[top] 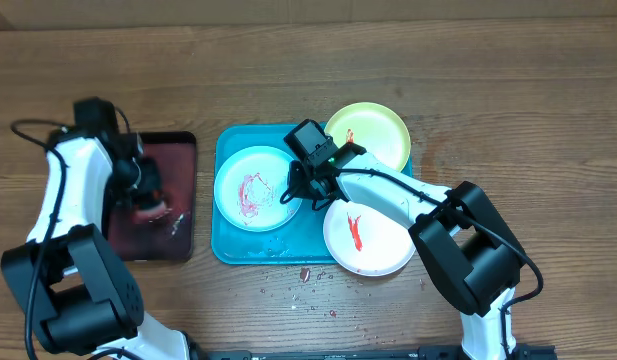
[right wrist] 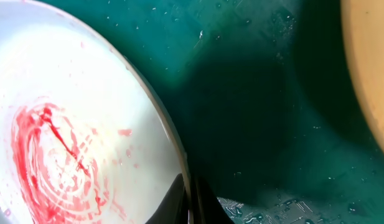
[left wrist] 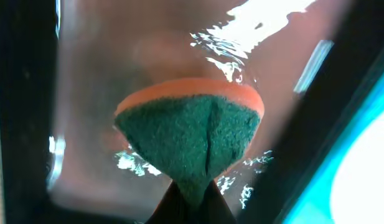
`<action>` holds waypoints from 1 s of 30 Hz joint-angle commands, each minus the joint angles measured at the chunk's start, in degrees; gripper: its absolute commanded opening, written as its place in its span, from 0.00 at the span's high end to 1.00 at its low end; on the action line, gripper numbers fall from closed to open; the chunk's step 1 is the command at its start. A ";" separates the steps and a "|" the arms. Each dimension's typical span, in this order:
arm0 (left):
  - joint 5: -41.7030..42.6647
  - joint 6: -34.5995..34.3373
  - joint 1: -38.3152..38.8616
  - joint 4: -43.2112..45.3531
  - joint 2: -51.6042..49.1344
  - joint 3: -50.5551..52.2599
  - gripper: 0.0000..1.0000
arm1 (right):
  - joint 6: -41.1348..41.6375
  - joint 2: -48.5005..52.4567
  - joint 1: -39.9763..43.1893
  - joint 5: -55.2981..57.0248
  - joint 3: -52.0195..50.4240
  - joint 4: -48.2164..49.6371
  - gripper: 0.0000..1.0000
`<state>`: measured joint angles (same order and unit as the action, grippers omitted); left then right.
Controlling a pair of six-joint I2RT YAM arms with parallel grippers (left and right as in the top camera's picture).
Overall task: Clean dirty plates on tray and stack at the side
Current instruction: 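Scrub the white plate with the sponge in the left gripper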
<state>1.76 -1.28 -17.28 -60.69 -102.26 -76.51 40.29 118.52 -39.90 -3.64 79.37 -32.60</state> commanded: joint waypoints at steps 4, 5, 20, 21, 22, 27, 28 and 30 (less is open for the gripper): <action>13.38 4.55 3.02 -6.16 0.07 -7.96 0.96 | 0.00 1.07 0.68 -2.14 0.74 -0.48 0.96; 13.81 4.52 4.09 -6.10 0.04 -7.80 0.96 | 0.02 1.07 0.94 -2.71 0.74 -0.52 0.96; 4.39 -4.61 24.37 20.94 -0.76 11.37 0.96 | -1.51 1.07 2.80 -6.56 0.74 -2.01 0.96; 2.34 -5.46 24.98 21.92 -0.87 11.93 0.96 | -1.51 1.07 2.80 -6.56 0.74 -1.99 0.96; 0.15 -6.51 25.57 22.69 -1.07 12.39 0.96 | -1.51 1.07 2.80 -6.56 0.74 -1.97 0.96; -8.79 -11.89 27.85 24.41 -3.48 14.01 0.96 | -1.51 1.07 2.80 -6.58 0.74 -1.97 0.96; -8.76 -12.11 28.04 24.72 -4.13 14.08 0.96 | -1.51 1.07 2.80 -6.56 0.74 -1.95 0.96; -6.64 -12.07 28.61 25.03 -5.51 14.08 0.96 | -1.51 1.07 2.80 -6.60 0.74 -1.97 0.96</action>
<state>-2.31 -10.28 10.55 -35.97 -105.16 -63.11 39.13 118.52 -37.47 -9.85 79.42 -34.33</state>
